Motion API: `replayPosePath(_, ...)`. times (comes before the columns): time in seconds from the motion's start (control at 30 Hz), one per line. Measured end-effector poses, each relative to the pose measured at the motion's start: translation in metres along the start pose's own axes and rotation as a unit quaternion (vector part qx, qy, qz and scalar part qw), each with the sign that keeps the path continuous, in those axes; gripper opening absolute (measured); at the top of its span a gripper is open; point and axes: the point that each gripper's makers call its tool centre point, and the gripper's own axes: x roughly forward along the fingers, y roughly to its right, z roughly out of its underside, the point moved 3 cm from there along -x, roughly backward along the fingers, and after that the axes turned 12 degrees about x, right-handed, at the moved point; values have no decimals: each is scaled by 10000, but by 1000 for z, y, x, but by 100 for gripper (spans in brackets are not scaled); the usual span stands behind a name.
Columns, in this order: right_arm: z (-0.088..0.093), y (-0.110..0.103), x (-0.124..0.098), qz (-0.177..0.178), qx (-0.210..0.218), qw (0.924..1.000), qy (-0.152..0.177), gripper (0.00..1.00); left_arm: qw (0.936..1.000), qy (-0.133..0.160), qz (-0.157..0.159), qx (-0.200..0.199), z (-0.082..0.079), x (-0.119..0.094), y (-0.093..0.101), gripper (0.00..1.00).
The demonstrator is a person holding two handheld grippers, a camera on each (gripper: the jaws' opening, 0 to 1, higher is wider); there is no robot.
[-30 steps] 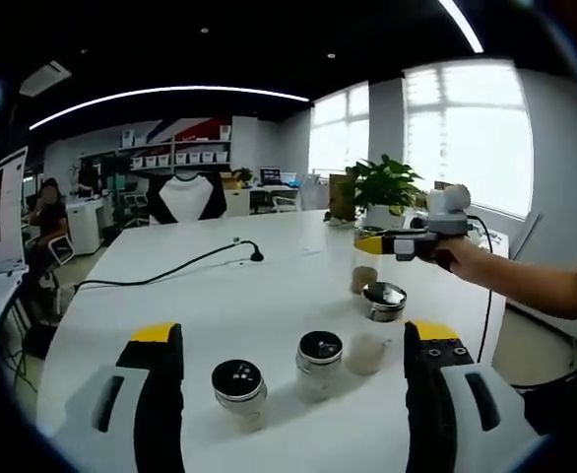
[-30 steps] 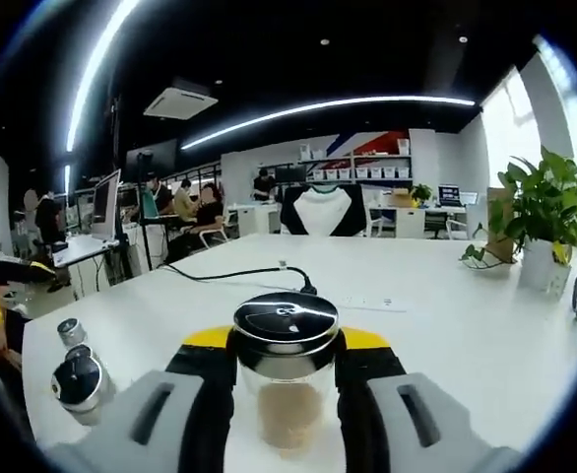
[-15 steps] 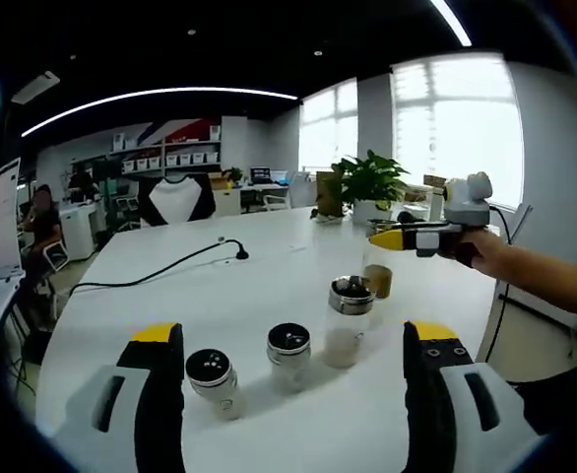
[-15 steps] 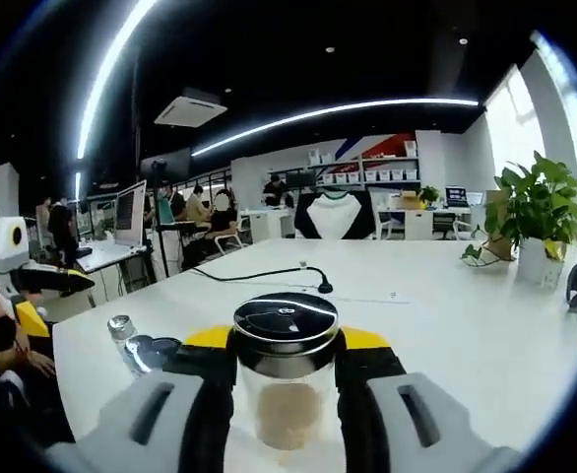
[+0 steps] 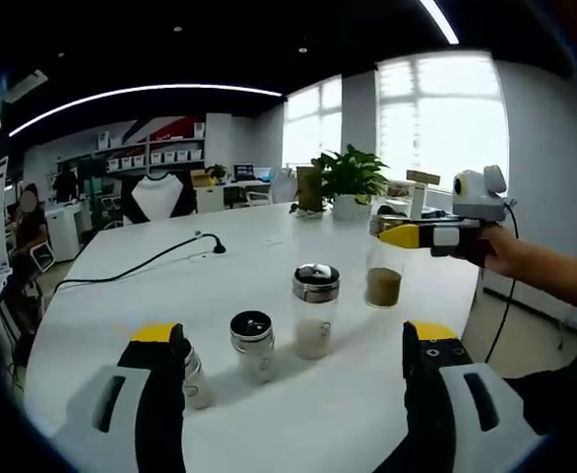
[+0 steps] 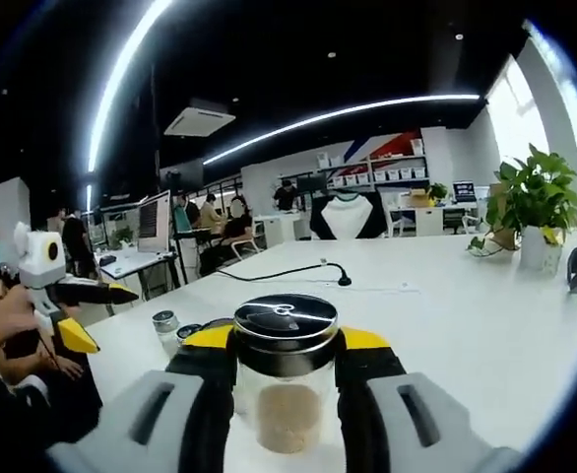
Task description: Rotate the seasoning bottle until the label or dispensing opening points toward the visible target arrow and the bottle remains upright within the marked orientation range
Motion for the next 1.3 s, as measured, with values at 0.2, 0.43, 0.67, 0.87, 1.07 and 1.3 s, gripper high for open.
replayPosePath(0.2, 1, -14, -10, -136, -190, 9997, -105, 36, 9999, 47, 84, 42, -2, 0, 5, 98)
replayPosePath(0.43, -3, -50, -16, -953, -300, 9949, -147, 36, 9992, 199, 327, 135, -9, 0, 15, 97)
replayPosePath(0.67, -11, -89, -15, -1651, -449, 9850, -202, 36, 9969, 434, 653, 104, -21, 2, 28, 95)
replayPosePath(0.87, -16, -107, -13, -1997, -374, 9789, -200, 37, 9940, 610, 905, 69, -30, 5, 40, 86)
replayPosePath(1.07, -24, -133, -14, -2673, -354, 9628, -198, 37, 9881, 700, 1334, 311, -37, 9, 55, 71)
replayPosePath(1.3, -32, -151, -20, -3170, -210, 9480, -187, 36, 9700, 1083, 2178, 57, -54, 6, 73, 60)
